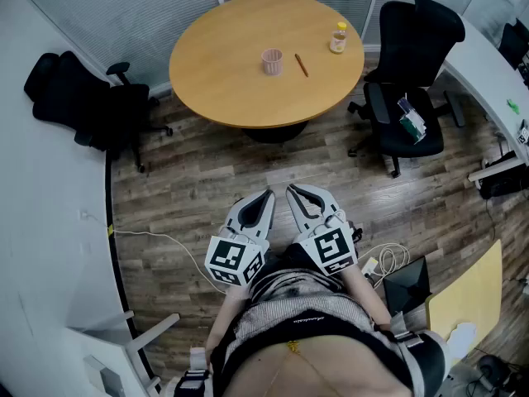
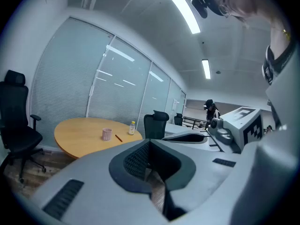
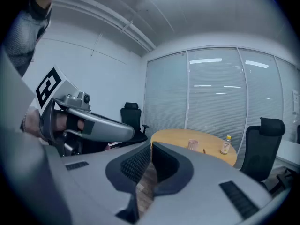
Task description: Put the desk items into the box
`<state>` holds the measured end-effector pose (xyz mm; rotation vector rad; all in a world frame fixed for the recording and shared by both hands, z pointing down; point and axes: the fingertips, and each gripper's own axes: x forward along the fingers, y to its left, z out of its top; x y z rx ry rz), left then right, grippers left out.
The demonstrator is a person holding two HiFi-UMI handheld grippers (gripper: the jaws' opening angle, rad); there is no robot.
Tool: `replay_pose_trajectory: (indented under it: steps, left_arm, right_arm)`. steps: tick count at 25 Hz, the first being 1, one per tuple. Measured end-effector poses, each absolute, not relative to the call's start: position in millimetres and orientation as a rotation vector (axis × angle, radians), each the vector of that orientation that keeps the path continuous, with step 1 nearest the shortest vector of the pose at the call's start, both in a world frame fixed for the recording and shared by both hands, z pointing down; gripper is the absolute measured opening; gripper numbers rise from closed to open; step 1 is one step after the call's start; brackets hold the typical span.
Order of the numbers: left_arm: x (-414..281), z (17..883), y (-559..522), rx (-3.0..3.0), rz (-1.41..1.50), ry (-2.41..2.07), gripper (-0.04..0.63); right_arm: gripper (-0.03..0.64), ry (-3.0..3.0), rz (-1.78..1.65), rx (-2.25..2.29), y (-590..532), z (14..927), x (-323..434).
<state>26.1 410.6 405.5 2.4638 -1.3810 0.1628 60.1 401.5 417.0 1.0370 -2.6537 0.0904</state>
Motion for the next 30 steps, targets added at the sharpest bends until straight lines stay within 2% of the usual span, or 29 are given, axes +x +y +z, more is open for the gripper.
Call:
replay_pose_trajectory:
  steps: [18, 30]
  left_arm:
    - [30.2, 415.0, 409.8, 2.395, 0.093, -1.383, 0.018]
    - [25.6, 416.0, 343.3, 2.451, 0.078, -1.284, 0.018]
  right_arm:
    - [0.032, -2.723, 0.115, 0.91, 402.5, 425.4, 57.0]
    - [0.032, -2.681, 0.171, 1.02, 341.2, 431.2, 56.2]
